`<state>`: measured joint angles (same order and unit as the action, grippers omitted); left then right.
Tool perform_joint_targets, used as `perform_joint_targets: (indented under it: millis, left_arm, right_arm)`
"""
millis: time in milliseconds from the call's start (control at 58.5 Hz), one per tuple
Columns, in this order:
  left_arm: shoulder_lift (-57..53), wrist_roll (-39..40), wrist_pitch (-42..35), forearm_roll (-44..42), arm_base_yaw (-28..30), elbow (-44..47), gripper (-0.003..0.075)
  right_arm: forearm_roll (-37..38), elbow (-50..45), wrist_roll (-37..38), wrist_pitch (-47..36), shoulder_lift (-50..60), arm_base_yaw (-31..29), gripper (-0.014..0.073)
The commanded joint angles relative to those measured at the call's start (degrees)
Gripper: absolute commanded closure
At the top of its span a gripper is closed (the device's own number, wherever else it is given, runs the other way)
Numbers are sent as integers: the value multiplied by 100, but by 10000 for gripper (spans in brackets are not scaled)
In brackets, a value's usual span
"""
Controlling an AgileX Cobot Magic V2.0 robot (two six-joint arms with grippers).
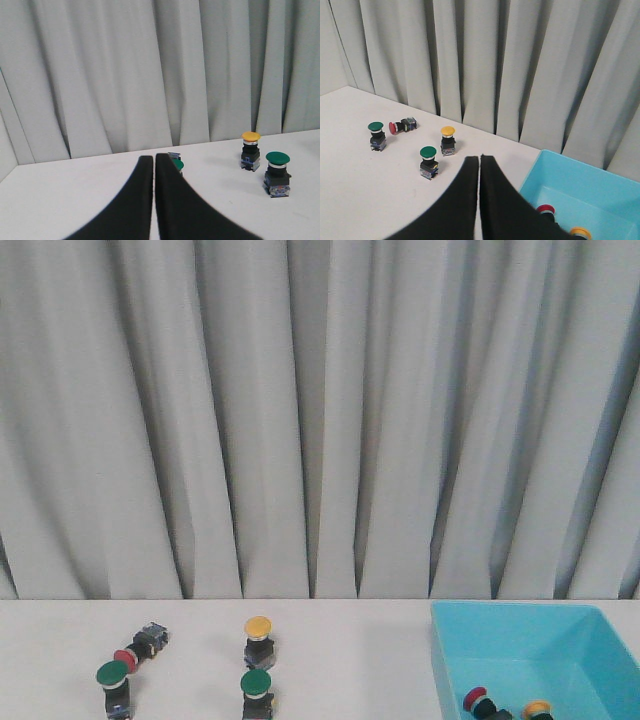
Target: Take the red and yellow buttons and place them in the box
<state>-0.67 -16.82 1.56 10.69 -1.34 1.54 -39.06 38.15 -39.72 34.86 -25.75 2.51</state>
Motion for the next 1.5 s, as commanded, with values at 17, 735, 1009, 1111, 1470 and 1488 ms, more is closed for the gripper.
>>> perform_joint_targets:
  millis: [17, 735, 1009, 1111, 1470, 1488]
  left_arm:
    - [-82, 60, -388, 35, 12, 56, 726]
    - [-82, 60, -388, 35, 12, 56, 726]
    - [-82, 60, -388, 35, 12, 56, 726]
    - [-82, 60, -388, 35, 12, 56, 726]
    - [-82, 60, -388, 35, 12, 56, 726]
    - [-82, 60, -388, 35, 12, 56, 726]
  right_arm:
    - [-162, 133, -57, -313, -46, -8, 599]
    - [-167, -364, -37, -888, 215, -8, 599]
    - [-94, -2694, 973, -3198, 1549, -8, 599]
    - [270, -3275, 1332, -3525, 1977, -8, 599]
    - [2751, -4070, 3516, -4003, 2692, -25, 599]
    - [2911, -4070, 3574, -4003, 2713, -25, 599]
